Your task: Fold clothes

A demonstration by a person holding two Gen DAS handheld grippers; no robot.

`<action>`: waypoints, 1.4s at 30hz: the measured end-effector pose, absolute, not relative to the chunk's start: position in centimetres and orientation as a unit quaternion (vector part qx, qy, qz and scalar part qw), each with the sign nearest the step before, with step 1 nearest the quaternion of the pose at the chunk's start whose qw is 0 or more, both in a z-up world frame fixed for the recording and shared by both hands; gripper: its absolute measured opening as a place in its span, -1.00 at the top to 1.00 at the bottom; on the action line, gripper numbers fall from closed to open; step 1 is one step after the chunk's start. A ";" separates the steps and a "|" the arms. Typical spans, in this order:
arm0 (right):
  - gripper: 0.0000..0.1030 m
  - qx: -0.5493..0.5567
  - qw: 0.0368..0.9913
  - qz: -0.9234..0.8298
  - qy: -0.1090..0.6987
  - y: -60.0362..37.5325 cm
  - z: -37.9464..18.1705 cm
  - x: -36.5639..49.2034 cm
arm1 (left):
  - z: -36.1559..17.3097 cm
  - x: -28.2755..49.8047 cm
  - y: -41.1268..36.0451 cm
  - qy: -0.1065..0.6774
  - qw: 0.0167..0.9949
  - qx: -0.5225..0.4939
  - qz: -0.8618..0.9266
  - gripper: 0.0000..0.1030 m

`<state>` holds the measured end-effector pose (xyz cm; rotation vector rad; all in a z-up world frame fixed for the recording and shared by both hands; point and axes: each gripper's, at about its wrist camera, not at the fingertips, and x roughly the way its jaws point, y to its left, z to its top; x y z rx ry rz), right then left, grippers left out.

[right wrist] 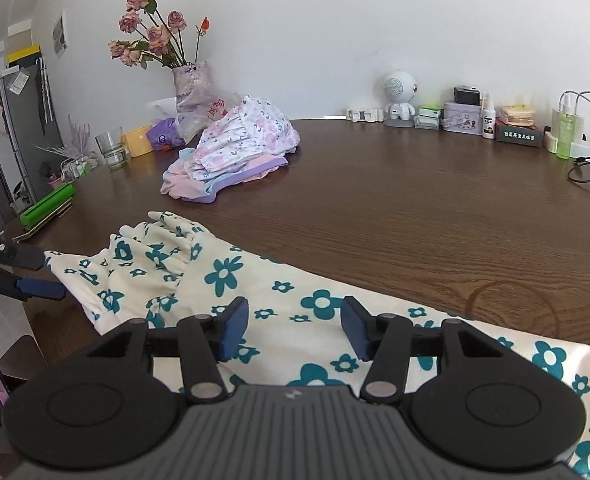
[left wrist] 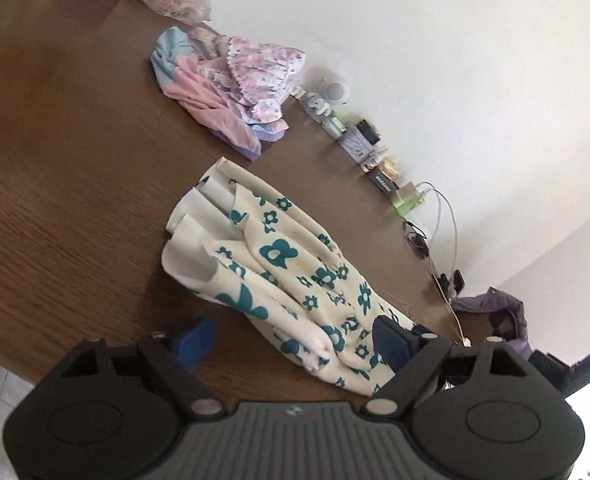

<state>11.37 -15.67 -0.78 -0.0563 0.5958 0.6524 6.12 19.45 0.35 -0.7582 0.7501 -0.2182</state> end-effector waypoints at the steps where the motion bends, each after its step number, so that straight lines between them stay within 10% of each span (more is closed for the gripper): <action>1: -0.02 -0.023 0.906 0.308 0.290 -15.9 -0.9 11.4 | 0.1 6.6 19.2 0.347 0.852 -0.381 -0.089 -0.67; 18: 0.01 -0.044 0.898 0.329 0.288 -16.2 -2.4 10.5 | 0.4 12.1 13.6 0.258 0.911 -0.300 0.117 -0.60; 23: 0.01 -0.051 0.900 0.329 0.281 -16.1 -2.6 10.1 | 0.3 13.1 12.7 0.264 0.915 -0.267 0.149 0.29; 29: 0.01 -0.052 0.900 0.329 0.279 -16.1 -2.6 10.0 | 0.0 13.1 13.5 0.259 0.912 -0.291 0.133 0.75; 42: 0.00 0.022 0.899 0.343 0.272 -18.8 -1.7 10.5 | 4.7 9.0 -0.3 0.081 0.955 0.260 -0.121 0.79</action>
